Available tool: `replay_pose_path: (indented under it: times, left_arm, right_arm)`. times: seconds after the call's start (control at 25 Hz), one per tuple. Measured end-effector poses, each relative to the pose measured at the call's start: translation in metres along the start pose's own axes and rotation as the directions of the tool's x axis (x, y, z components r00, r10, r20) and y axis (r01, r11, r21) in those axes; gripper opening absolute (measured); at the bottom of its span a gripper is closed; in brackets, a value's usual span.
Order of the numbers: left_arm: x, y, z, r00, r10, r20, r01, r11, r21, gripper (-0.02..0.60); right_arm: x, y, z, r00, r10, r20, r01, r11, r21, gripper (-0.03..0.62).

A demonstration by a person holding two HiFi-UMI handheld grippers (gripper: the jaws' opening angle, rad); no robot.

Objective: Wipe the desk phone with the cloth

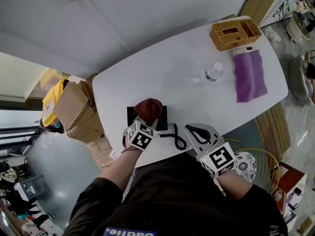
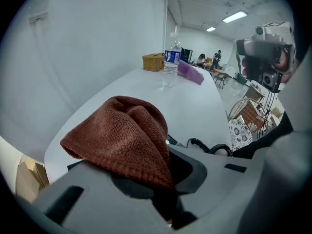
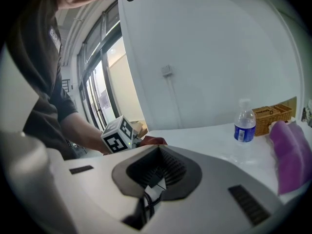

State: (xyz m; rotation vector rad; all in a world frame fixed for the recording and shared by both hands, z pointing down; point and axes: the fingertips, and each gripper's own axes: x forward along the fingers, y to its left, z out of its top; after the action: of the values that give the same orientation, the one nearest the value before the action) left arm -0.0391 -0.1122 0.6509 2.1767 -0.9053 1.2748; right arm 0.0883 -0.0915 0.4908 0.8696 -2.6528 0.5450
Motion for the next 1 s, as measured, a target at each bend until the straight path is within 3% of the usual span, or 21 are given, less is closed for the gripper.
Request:
replay_pose_path:
  times: [0.16, 0.32, 0.72, 1.0]
  left_arm:
    - [-0.001, -0.019, -0.008, 0.999, -0.031, -0.014, 0.03, 0.999, -0.038, 0.057]
    - [0.007, -0.029, -0.008, 0.998, -0.052, -0.027, 0.051, 0.998, -0.028, 0.057]
    - [0.04, -0.006, 0.034, 0.999, -0.041, -0.028, 0.042, 0.999, 0.021, 0.057]
    - [0.047, -0.001, 0.049, 1.0, -0.024, 0.003, 0.024, 1.0, 0.001, 0.057]
  right_arm:
    - [-0.003, -0.004, 0.001, 1.0, 0.003, 0.002, -0.003, 1.0, 0.003, 0.026]
    - [-0.005, -0.009, -0.001, 1.0, -0.002, 0.003, 0.002, 1.0, 0.008, 0.026]
    - [-0.018, -0.027, -0.018, 0.999, -0.043, -0.019, 0.044, 0.998, 0.042, 0.026]
    - [-0.027, -0.029, -0.027, 0.997, -0.067, -0.03, 0.069, 0.996, 0.052, 0.026]
